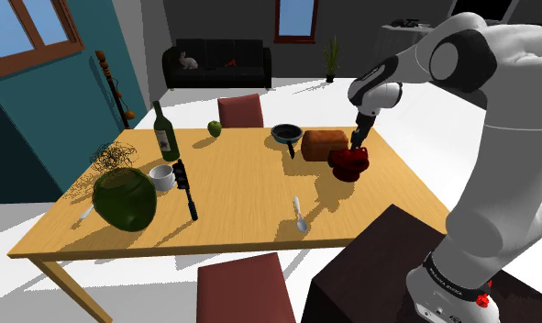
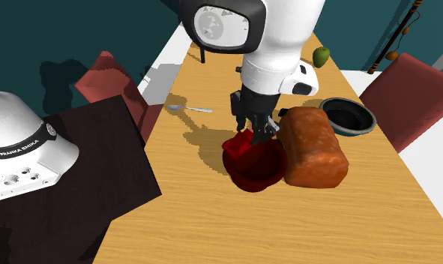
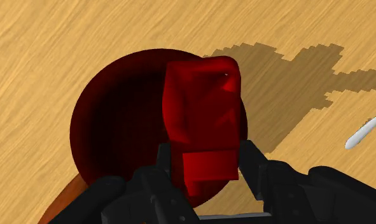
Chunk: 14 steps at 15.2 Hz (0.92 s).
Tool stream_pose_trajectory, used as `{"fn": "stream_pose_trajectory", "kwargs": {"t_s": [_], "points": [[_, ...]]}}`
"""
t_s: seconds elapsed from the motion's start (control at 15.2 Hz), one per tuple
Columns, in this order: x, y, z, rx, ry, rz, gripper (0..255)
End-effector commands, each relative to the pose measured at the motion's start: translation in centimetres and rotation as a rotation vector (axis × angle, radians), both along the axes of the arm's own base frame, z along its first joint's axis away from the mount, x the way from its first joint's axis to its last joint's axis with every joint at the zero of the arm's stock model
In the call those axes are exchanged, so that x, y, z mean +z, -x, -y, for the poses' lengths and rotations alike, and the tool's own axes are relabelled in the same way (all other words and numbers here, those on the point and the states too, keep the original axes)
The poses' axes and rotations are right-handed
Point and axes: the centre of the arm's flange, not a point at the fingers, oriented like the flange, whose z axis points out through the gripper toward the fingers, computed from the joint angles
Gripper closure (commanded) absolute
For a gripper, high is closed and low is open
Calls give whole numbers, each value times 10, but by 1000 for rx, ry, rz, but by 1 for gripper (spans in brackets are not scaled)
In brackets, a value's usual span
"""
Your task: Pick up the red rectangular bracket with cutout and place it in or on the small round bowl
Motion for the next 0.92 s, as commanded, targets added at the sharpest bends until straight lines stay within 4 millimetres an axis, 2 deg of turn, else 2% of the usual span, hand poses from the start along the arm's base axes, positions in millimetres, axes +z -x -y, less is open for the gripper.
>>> {"fn": "stream_pose_trajectory", "kwargs": {"t_s": [0.0, 0.73, 0.86], "points": [[-9, 1, 5, 1, 0, 0, 255], [-67, 1, 5, 1, 0, 0, 255], [-67, 1, 5, 1, 0, 0, 255]]}}
